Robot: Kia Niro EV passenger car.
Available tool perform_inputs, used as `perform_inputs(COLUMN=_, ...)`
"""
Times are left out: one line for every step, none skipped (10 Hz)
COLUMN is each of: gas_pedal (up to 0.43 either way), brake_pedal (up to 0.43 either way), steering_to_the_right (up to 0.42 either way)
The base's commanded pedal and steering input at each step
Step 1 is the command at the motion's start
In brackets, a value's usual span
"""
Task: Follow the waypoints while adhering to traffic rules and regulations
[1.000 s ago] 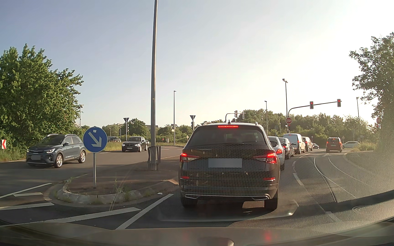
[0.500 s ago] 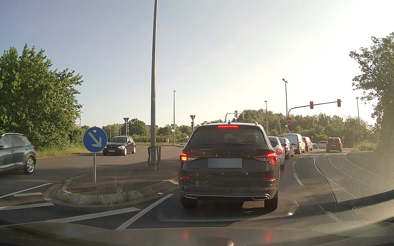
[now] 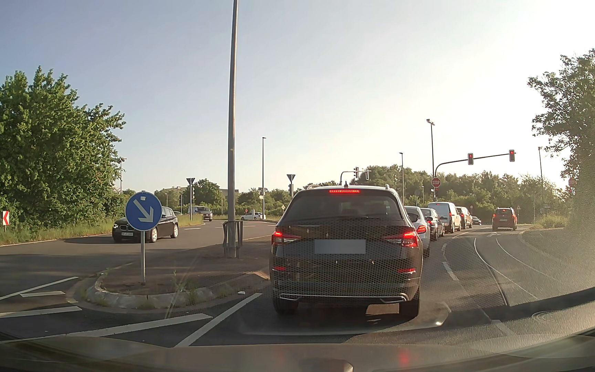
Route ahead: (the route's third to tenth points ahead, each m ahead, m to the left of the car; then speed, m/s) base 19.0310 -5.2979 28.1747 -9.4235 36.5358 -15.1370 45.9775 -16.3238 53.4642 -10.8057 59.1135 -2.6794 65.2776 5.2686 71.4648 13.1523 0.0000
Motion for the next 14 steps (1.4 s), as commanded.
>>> perform_inputs(gas_pedal=0.000, brake_pedal=0.439, steering_to_the_right=0.052)
perform_inputs(gas_pedal=0.000, brake_pedal=0.439, steering_to_the_right=0.052)
perform_inputs(gas_pedal=0.000, brake_pedal=0.439, steering_to_the_right=0.052)
perform_inputs(gas_pedal=0.000, brake_pedal=0.439, steering_to_the_right=0.052)
perform_inputs(gas_pedal=0.000, brake_pedal=0.439, steering_to_the_right=0.052)
perform_inputs(gas_pedal=0.000, brake_pedal=0.439, steering_to_the_right=0.052)
perform_inputs(gas_pedal=0.000, brake_pedal=0.439, steering_to_the_right=0.052)
perform_inputs(gas_pedal=0.000, brake_pedal=0.439, steering_to_the_right=0.052)
perform_inputs(gas_pedal=0.000, brake_pedal=0.439, steering_to_the_right=0.052)
perform_inputs(gas_pedal=0.000, brake_pedal=0.439, steering_to_the_right=0.052)
perform_inputs(gas_pedal=0.000, brake_pedal=0.439, steering_to_the_right=0.052)
perform_inputs(gas_pedal=0.000, brake_pedal=0.445, steering_to_the_right=0.052)
perform_inputs(gas_pedal=0.000, brake_pedal=0.439, steering_to_the_right=0.052)
perform_inputs(gas_pedal=0.000, brake_pedal=0.439, steering_to_the_right=0.052)
